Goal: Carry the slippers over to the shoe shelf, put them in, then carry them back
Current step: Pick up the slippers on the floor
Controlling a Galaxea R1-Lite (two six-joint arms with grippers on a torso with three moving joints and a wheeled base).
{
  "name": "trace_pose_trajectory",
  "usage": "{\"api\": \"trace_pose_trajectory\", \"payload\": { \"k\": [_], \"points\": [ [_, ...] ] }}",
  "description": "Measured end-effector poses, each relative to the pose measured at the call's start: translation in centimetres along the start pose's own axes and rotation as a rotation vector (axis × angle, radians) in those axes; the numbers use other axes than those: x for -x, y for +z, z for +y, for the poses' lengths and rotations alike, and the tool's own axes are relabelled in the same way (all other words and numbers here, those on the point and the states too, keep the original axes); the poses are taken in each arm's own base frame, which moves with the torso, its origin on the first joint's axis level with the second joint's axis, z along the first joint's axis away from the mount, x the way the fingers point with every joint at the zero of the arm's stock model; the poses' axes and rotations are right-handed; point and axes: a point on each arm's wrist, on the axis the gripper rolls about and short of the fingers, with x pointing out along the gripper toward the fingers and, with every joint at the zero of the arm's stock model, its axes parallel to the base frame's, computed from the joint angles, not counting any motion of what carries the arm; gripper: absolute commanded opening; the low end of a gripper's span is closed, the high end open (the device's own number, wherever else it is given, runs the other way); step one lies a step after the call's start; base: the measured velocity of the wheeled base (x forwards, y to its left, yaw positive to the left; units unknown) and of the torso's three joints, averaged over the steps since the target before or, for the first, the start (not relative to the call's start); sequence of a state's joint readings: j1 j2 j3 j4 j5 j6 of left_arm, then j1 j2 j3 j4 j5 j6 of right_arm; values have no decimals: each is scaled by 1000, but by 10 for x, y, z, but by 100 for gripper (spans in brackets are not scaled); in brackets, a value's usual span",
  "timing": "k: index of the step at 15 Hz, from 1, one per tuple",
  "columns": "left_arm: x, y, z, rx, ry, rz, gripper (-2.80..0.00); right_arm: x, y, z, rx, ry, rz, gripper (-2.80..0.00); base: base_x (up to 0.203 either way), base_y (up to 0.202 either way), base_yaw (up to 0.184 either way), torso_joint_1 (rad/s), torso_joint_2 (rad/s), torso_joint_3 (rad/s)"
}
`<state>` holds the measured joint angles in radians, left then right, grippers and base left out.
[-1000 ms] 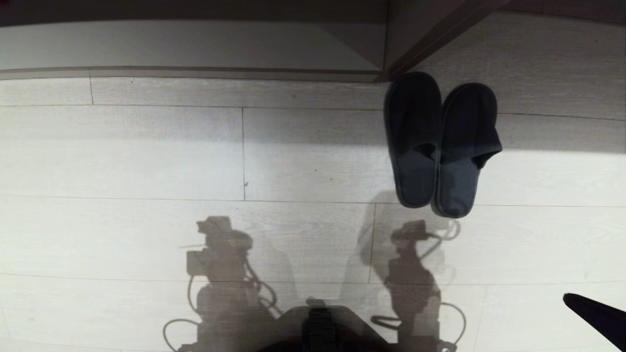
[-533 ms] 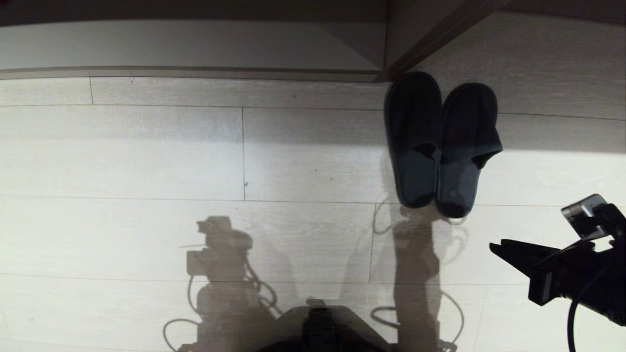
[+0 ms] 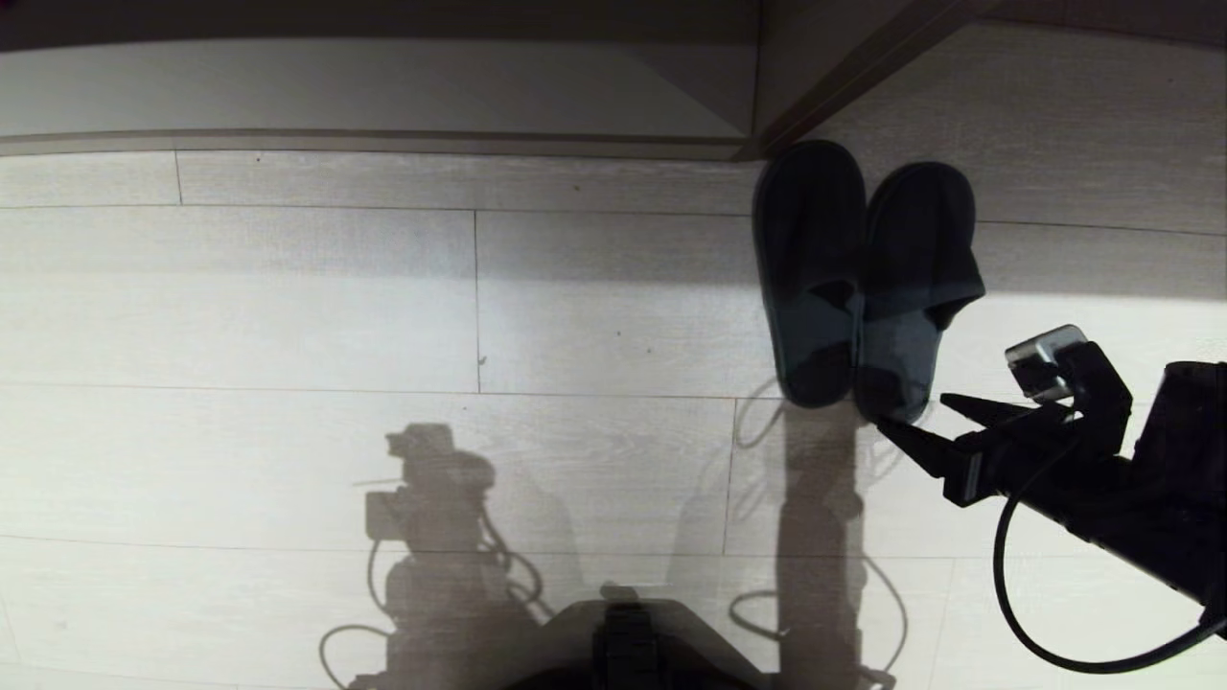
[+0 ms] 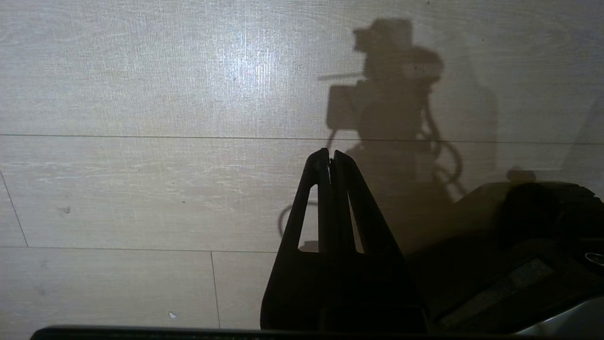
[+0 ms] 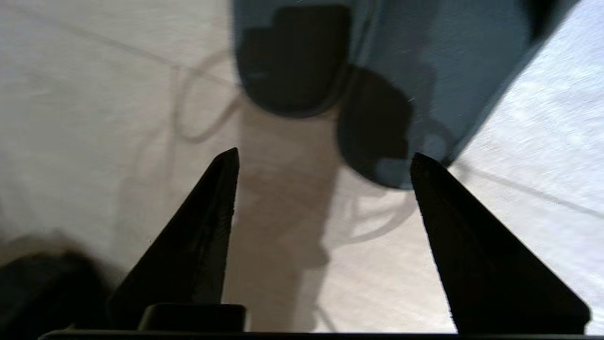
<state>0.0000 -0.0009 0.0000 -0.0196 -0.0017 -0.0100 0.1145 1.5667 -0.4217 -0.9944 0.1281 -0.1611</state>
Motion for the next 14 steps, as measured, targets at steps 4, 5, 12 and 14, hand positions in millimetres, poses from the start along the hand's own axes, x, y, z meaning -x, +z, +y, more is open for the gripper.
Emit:
{"api": "trace_pose_trajectory", "payload": {
  "k": [4, 5, 12, 14],
  "points": [
    [0, 0, 0, 0, 0, 0, -280, -22, 10, 0, 5, -118, -61, 0, 0, 0, 0, 0, 0, 0],
    [0, 0, 0, 0, 1, 1, -280, -28, 13, 2, -2, -118, -95, 0, 0, 0, 0, 0, 0, 0],
    [0, 0, 0, 0, 0, 0, -280, -63, 29, 15, -4, -112, -188, 0, 0, 0, 0, 0, 0, 0],
    [0, 0, 0, 0, 0, 0, -280, -68, 32, 15, 11, -117, -200, 0, 0, 0, 0, 0, 0, 0]
  ]
}}
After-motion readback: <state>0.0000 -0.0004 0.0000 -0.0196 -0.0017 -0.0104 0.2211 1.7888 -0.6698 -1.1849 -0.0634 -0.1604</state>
